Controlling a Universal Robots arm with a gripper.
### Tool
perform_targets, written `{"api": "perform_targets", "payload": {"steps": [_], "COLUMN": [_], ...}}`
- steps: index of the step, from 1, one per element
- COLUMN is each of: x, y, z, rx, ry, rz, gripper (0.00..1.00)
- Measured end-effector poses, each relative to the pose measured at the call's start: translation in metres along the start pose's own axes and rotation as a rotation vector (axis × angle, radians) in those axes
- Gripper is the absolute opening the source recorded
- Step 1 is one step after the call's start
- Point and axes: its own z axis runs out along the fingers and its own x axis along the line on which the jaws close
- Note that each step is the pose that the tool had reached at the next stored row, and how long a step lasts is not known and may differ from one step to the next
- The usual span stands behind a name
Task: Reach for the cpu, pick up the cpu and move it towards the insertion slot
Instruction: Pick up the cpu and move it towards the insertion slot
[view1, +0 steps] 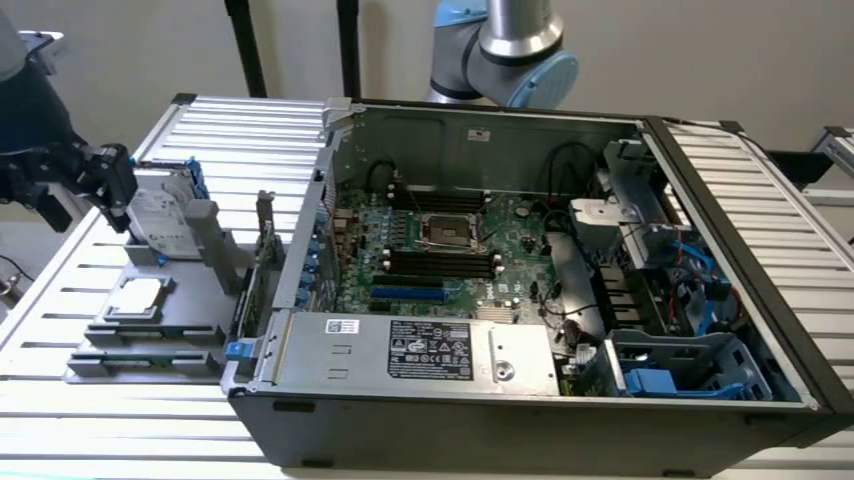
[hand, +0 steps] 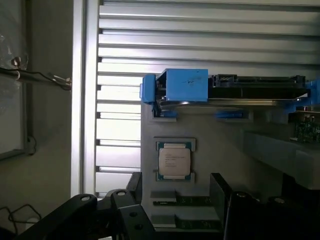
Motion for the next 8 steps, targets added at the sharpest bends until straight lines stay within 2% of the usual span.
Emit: {"api": "perform_targets", "payload": {"steps": [8], "x": [0.000], "y": [-0.0012], "z": [0.0146], "rx": [-0.0001], "ry": [-0.0001], "rz": [-0.002], "gripper": [0.65]}}
